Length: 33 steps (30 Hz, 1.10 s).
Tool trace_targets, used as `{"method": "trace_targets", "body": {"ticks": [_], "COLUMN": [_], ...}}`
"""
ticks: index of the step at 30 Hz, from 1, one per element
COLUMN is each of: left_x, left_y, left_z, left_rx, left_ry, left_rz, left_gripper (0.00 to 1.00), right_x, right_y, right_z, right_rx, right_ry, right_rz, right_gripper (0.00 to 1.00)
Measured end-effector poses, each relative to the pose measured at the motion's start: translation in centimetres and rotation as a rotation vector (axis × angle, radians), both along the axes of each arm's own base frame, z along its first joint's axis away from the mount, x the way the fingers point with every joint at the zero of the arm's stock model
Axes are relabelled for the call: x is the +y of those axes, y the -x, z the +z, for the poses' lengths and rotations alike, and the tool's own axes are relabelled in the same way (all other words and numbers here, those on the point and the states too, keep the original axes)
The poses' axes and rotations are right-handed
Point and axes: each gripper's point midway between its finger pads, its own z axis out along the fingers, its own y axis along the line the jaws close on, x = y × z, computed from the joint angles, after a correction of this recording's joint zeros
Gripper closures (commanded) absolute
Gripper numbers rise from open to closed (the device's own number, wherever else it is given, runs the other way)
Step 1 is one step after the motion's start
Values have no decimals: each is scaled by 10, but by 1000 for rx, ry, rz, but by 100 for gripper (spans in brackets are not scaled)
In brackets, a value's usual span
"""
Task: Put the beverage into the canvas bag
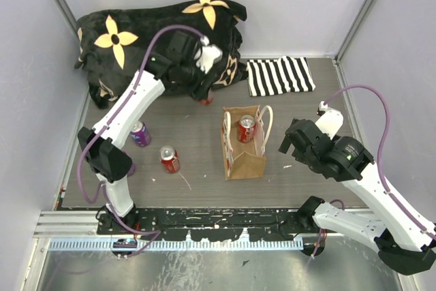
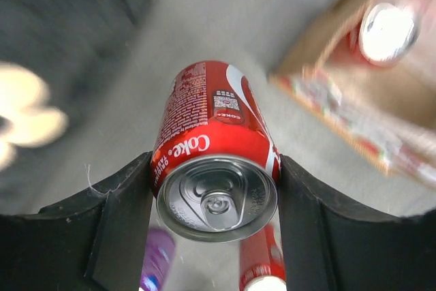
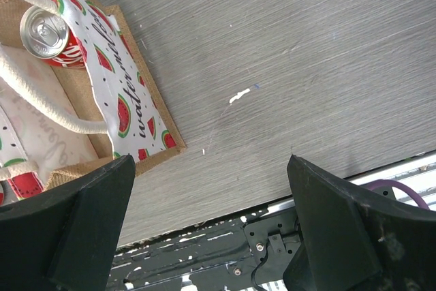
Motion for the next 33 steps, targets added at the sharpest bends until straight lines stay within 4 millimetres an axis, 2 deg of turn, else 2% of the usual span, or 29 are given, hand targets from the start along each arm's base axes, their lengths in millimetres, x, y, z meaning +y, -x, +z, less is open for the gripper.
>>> {"method": "trace_targets", "body": {"ticks": [3,6,8,10,11,14,16,20,22,26,29,33], "left_x": [-23,-43,-55,-68,-76,-105,-124,-145,-147,-139,-132,-124], "left_y": [-33,-55,-60,-59,-54,-31,-12,21,32,40,44,50], "left_z": [67,121,141,147,146,124,100,54,35,15,7,8], "left_rx": [-165,-291,-335,-345,-335,-264,-196,-65,-10,39,55,52], "left_ry": [111,228,283,314,323,324,308,256,228,188,166,148], "left_rz": [-5,-6,-19,-39,-57,-129,-177,-238,-248,-242,-234,-237], "left_gripper": [100,100,100,100,100,100,100,100,100,100,100,100], "right_x": [0,1,1,1,1,0,-2,-5,-7,-9,-10,-11], "right_y": [0,-2,-2,-2,-2,-1,1,5,7,10,11,12], "right_z": [0,1,1,2,2,4,5,6,6,2,0,-2], "right_rx": [-2,-8,-10,-12,-14,-23,-31,-40,-43,-40,-33,-29], "right_ry": [0,-3,-4,-7,-8,-19,-28,-40,-46,-49,-43,-41], "right_rz": [0,0,1,0,0,-2,-3,-8,-12,-18,-19,-20], "right_gripper": [0,0,0,0,0,0,0,0,0,0,0,0]}}
